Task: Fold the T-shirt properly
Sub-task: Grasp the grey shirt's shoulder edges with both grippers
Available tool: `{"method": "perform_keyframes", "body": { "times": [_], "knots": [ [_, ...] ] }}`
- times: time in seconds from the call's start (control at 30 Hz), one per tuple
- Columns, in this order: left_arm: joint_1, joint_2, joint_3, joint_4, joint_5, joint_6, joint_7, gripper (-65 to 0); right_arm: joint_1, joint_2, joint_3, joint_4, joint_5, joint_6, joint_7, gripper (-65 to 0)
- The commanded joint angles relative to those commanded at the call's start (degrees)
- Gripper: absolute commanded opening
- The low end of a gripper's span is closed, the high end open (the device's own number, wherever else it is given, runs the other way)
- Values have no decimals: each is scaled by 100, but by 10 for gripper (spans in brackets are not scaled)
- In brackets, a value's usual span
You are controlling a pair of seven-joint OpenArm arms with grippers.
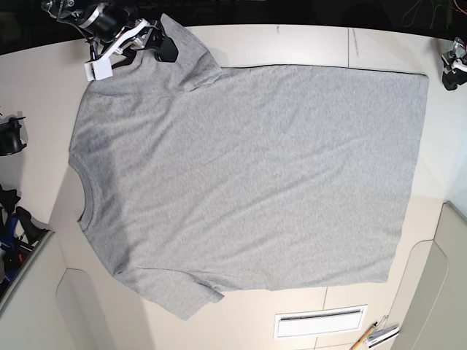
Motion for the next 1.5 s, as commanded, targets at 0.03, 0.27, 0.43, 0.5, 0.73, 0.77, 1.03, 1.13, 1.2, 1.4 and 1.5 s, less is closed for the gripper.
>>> {"method": "perform_keyframes", "body": {
  "times": [0.03,0.27,0.43,0.5,0.73,0.77,1.03,1.13,1.2,1.4,1.5],
  "knots": [
    [0,0,0,0,0,0,0,-178,55,-15,0,-2,-22,0,0,-260],
    [-24,-4,0,0,61,2,55,-178,157,-76,-20,-4,-157,2,-22,-413],
    [-216,-101,55,-26,39,0,238,-178,205,-74,-20,-2,-437,111,33,-650],
    [-306,-201,205,-173,39,2,339,-178,240,-74,-20,-2,-479,136,48,-650],
    [-570,-302,428,-896,-501,-177,835,-178,269,-74,-20,-2,-474,372,48,-650],
    [-568,-302,428,-931,-590,-216,944,-178,269,-74,-20,-2,-474,372,48,-650],
    [-343,-299,457,-1010,-1591,-329,1768,-178,278,-74,-20,-2,-472,369,48,-565],
    [-348,-299,496,-1008,-1766,-329,1871,-178,286,-74,-20,-2,-468,372,46,-564],
    [-348,-299,702,-1008,-1779,-329,1904,-178,299,-74,-20,-2,-457,372,46,-565],
    [-382,-299,1556,-1008,-1768,-329,1836,-178,299,-74,-20,-2,-367,374,24,-565],
    [-382,-297,1617,-1008,-1757,-329,1834,-178,299,-74,-20,-2,-367,374,24,-565]
  ]
}}
